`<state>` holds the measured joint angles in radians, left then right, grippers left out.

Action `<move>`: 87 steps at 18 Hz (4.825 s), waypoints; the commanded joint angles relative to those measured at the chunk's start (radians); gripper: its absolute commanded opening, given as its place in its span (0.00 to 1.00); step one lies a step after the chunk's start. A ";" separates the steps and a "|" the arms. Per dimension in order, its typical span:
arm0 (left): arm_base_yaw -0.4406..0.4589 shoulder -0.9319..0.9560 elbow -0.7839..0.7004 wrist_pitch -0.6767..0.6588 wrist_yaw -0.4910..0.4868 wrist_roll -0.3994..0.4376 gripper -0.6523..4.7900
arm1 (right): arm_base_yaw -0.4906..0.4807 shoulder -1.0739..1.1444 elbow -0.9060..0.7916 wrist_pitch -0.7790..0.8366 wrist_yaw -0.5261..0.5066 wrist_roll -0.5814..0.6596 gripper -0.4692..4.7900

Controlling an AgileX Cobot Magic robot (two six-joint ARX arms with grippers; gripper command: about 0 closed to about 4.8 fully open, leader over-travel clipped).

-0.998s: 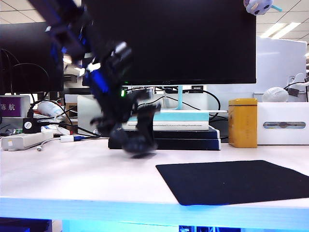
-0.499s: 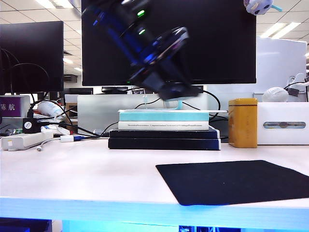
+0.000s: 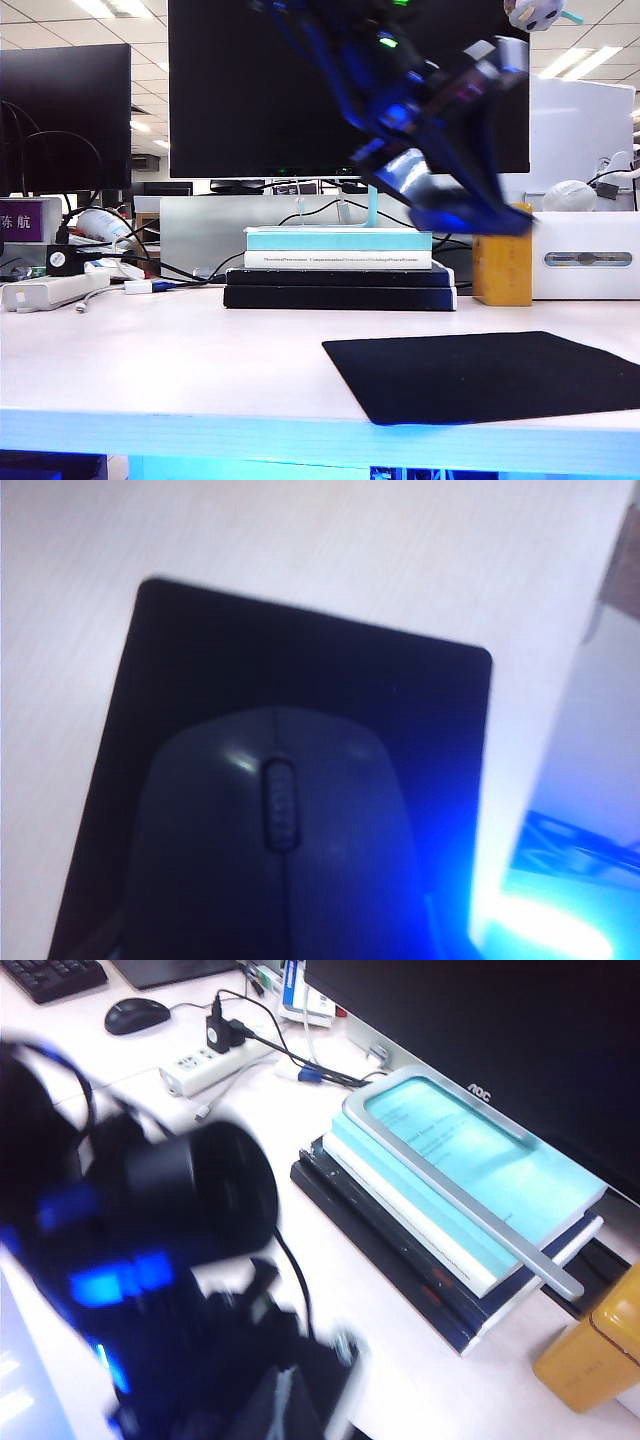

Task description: Place the black mouse on the black mouse pad.

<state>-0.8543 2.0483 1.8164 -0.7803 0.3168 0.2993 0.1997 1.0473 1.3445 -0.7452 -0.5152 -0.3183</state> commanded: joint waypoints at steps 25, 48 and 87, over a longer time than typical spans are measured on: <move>-0.020 0.015 0.052 -0.038 -0.177 0.004 0.11 | -0.001 -0.004 0.006 0.049 0.001 0.004 0.09; 0.117 -1.427 -0.194 -0.423 -0.537 -0.207 0.11 | -0.002 -0.515 -0.298 0.314 0.208 0.109 0.09; 0.117 -1.710 -1.807 0.681 -0.383 -0.335 0.11 | -0.001 -0.864 -1.344 0.593 0.409 0.351 0.09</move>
<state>-0.7380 0.3389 0.0078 -0.1089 -0.0639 -0.0353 0.1993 0.1841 0.0101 -0.1654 -0.1055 0.0303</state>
